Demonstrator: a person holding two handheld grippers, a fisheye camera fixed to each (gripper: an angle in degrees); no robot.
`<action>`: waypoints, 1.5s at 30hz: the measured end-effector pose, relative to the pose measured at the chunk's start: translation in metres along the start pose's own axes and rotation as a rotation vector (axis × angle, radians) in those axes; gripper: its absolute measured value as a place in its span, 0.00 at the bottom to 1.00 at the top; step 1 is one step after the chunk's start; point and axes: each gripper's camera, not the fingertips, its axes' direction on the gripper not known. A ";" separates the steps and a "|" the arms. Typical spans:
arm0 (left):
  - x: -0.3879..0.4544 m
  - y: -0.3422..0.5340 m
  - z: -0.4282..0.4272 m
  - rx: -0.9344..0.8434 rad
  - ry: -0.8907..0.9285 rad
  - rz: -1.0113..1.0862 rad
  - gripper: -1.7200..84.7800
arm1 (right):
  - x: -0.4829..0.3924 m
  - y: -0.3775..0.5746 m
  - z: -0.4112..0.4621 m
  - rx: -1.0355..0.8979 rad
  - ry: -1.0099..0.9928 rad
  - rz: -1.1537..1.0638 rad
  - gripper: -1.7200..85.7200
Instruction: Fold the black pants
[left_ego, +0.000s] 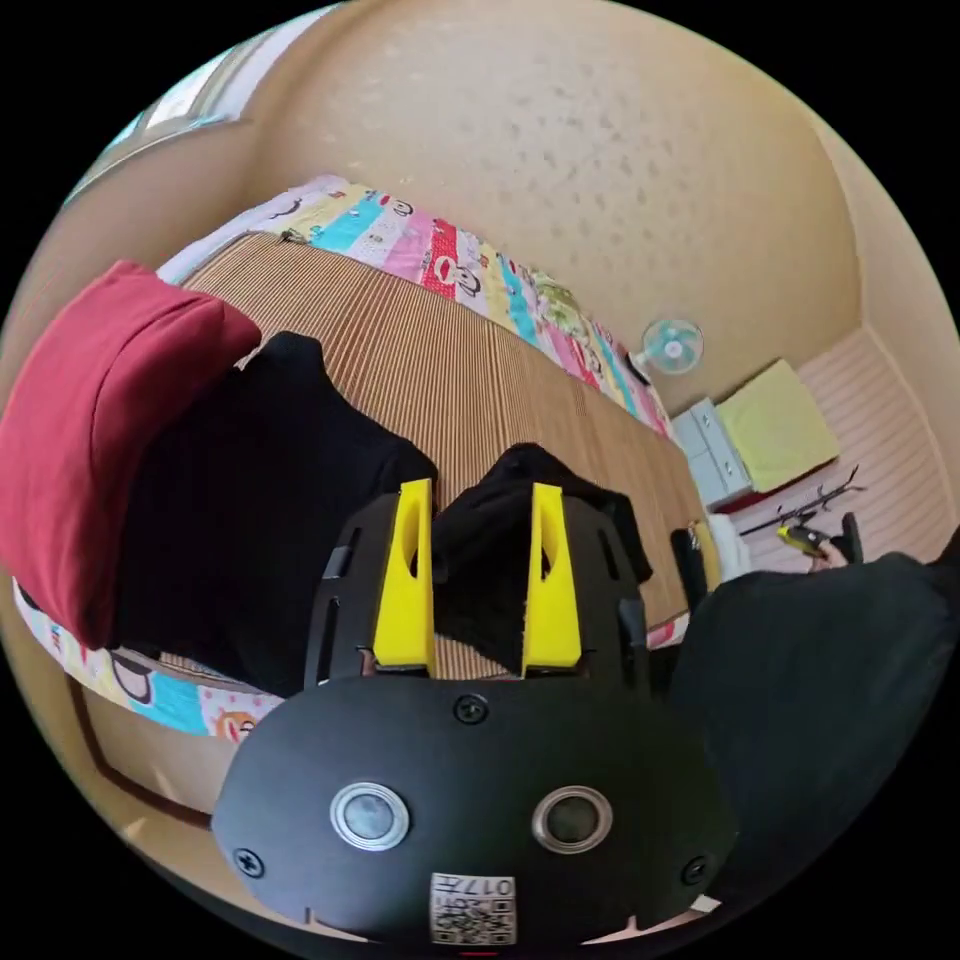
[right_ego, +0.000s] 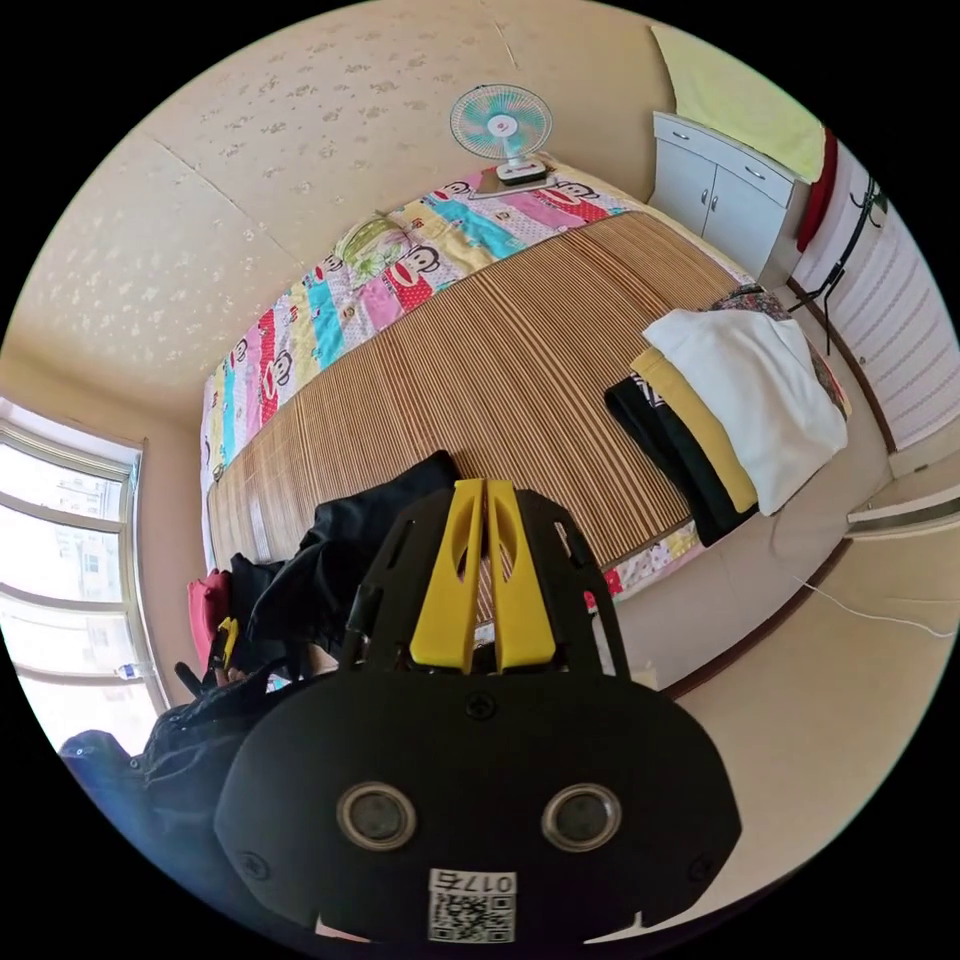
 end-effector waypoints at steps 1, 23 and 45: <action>0.006 0.002 0.010 -0.061 -0.016 0.072 0.20 | -0.008 -0.005 0.014 -0.010 -0.016 -0.023 0.02; 0.233 -0.034 0.002 -0.017 0.415 0.806 0.08 | -0.343 0.088 0.173 -0.091 0.024 -1.319 0.22; 0.343 0.200 -0.082 0.217 -0.120 0.676 0.15 | -0.342 0.106 -0.107 0.811 -0.230 -1.272 0.06</action>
